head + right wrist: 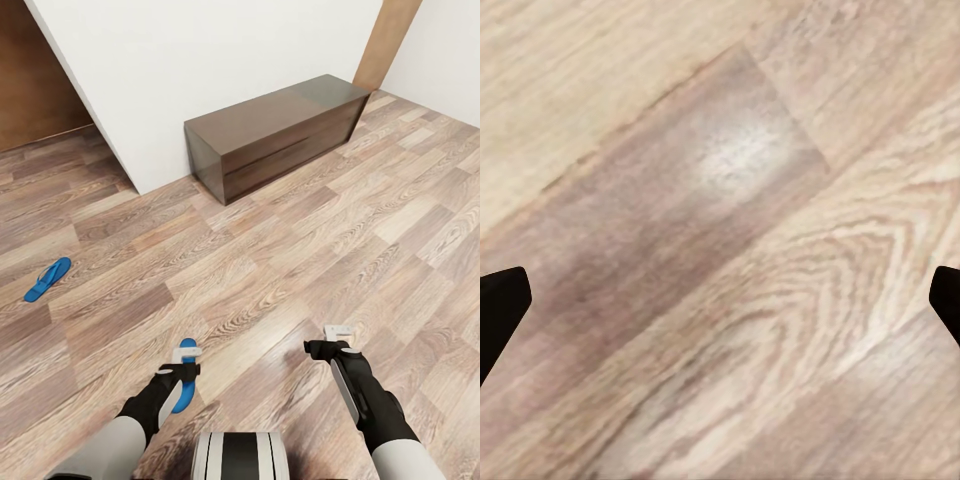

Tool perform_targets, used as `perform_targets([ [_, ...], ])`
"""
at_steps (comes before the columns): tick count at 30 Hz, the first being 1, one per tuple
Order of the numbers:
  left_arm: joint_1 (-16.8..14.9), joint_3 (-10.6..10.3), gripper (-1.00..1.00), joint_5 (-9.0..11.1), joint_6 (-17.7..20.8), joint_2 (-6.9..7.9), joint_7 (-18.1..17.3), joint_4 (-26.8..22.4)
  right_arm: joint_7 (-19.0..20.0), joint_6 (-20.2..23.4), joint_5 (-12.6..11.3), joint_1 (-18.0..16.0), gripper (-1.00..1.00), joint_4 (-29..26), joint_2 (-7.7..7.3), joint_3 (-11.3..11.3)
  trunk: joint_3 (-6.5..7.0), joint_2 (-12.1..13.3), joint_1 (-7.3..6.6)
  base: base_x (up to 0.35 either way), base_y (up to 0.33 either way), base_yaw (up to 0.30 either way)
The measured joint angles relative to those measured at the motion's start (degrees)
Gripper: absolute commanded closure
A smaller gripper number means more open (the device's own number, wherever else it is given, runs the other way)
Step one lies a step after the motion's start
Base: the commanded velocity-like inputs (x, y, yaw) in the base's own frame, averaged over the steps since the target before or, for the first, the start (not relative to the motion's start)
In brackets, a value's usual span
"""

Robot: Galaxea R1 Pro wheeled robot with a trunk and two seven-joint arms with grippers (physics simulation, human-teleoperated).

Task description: In the bedroom, move the book from the bed onto either nightstand, and place the two sandals side by side next to the bed.

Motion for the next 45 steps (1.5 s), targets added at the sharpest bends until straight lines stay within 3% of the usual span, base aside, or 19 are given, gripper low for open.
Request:
perform_targets([
  [5,0.0,0.1,-1.00,0.0,-0.6,0.18,0.0,0.0,0.0,0.0,0.0,0.0,-1.00,0.0,0.00,0.0,0.00,0.0,0.00,0.000,0.000,0.000],
  [20,0.0,0.3,-1.00,0.0,-1.0,0.31,0.0,-0.2,0.0,0.0,0.0,0.0,-1.00,0.0,0.00,0.0,-3.32,-0.2,0.39,0.000,0.000,0.000],
  [29,0.0,0.4,-1.00,0.1,-1.0,0.32,0.0,-0.2,0.0,0.0,0.0,0.0,-1.00,0.0,0.00,0.0,-3.32,-0.2,0.39,0.000,0.000,0.000],
  [36,0.0,0.4,-1.00,0.1,-1.0,0.32,0.0,-0.2,0.0,0.0,0.0,0.0,-1.00,0.0,0.00,0.0,-4.87,-0.3,0.57,0.000,0.000,0.000],
  [45,0.0,0.4,-1.00,0.1,-1.0,0.32,0.0,-0.2,0.1,0.0,0.0,0.0,-1.00,0.0,0.00,0.0,-4.88,-0.3,0.56,0.007,0.000,0.000],
])
